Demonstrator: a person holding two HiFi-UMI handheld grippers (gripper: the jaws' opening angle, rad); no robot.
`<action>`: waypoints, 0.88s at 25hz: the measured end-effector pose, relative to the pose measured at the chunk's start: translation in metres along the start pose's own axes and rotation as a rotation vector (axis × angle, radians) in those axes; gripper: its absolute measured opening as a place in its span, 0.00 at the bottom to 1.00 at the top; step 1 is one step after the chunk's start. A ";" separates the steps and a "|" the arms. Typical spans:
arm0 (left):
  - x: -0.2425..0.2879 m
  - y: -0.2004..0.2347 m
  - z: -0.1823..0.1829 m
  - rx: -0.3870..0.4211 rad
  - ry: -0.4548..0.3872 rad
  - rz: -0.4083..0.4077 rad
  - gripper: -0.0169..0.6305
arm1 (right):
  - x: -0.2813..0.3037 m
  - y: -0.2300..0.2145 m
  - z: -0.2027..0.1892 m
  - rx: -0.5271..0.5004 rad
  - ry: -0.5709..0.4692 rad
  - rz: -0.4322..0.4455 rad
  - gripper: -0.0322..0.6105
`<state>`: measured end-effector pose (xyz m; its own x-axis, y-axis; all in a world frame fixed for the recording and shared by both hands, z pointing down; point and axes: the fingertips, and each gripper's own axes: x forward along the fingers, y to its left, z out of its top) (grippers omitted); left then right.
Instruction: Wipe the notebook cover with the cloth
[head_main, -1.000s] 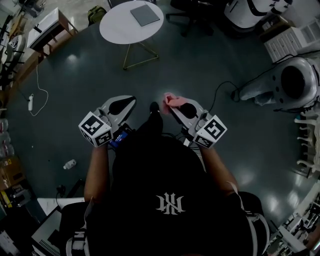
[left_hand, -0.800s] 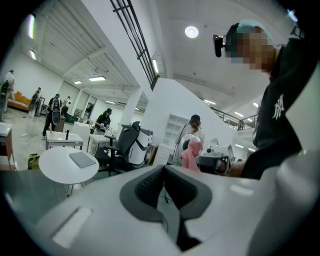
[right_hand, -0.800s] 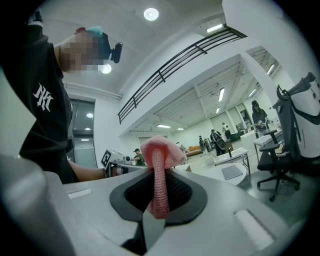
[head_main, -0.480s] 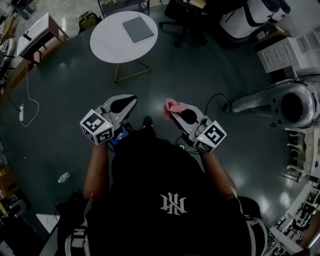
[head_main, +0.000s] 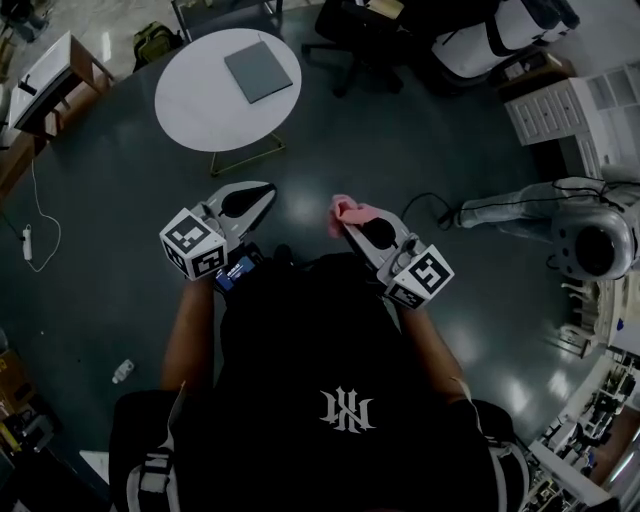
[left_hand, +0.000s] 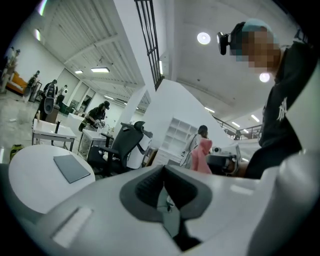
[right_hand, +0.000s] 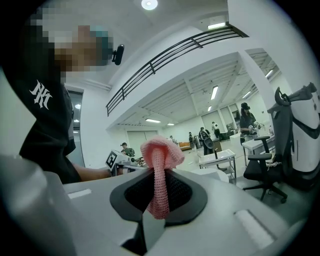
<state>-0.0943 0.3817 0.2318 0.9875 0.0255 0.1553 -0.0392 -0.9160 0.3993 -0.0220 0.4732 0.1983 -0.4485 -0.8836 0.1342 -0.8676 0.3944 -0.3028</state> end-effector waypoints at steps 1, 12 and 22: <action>0.006 0.005 0.000 -0.007 0.002 0.000 0.03 | 0.002 -0.008 0.000 0.002 0.002 0.000 0.10; 0.088 0.043 0.003 -0.057 0.047 0.084 0.03 | 0.025 -0.121 0.018 0.034 -0.018 0.104 0.11; 0.188 0.079 0.072 -0.101 -0.059 0.268 0.03 | 0.021 -0.249 0.083 -0.002 -0.001 0.299 0.10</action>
<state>0.0994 0.2851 0.2275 0.9470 -0.2382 0.2157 -0.3120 -0.8423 0.4396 0.2026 0.3356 0.1986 -0.6842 -0.7283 0.0388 -0.6975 0.6379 -0.3266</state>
